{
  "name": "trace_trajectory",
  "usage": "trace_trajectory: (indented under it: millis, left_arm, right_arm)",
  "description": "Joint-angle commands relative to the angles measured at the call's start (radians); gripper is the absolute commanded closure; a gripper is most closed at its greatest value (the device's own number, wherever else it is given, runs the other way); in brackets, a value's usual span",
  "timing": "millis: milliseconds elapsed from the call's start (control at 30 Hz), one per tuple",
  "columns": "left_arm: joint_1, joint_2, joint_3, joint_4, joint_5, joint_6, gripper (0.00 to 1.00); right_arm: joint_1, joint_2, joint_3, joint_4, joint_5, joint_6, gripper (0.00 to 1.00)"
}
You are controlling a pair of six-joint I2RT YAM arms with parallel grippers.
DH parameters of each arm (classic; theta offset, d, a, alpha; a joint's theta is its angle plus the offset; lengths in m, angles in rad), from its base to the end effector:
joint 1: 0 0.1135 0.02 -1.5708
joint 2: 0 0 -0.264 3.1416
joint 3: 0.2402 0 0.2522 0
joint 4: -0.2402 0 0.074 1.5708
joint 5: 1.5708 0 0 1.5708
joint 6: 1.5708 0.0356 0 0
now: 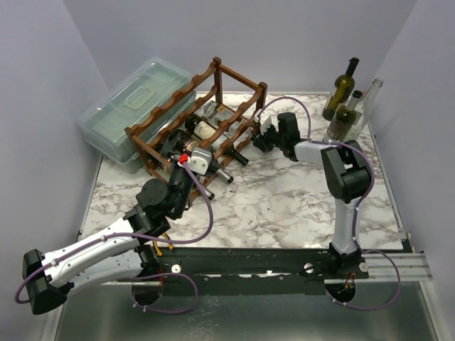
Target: Put the wine bottle on the wine rack
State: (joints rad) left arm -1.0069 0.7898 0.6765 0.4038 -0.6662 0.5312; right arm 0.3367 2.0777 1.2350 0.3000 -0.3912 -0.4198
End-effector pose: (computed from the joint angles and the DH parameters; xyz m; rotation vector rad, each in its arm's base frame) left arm 0.1159 -0.1421 0.3621 0.4407 1.2694 0.0242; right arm 0.4179 0.1607 0.1462 -0.9824 1.8432 0.3622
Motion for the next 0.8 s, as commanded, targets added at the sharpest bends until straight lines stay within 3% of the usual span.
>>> trace_trajectory:
  millis: [0,233,333,600,767]
  left_arm:
    - [0.005,0.010,-0.004,0.026,0.007,-0.009,0.06]
    - [0.005,0.014,-0.006,0.026,0.007,-0.005,0.06]
    - [0.004,0.013,-0.006,0.025,0.012,-0.014,0.06]
    - [0.003,0.017,-0.005,0.024,0.015,-0.022,0.06]
    - [0.003,0.008,-0.007,0.025,0.018,-0.025,0.06]
  right_arm:
    - [-0.030,0.003,0.000,-0.075,0.080,0.007,0.68]
    - [-0.030,-0.120,-0.102,-0.042,0.131,0.016,0.48]
    - [-0.031,-0.189,-0.158,-0.045,0.164,0.029,0.30]
    - [-0.033,-0.402,-0.222,-0.115,0.267,0.132,0.28]
    - [-0.042,-0.469,-0.126,-0.205,0.472,0.389,0.15]
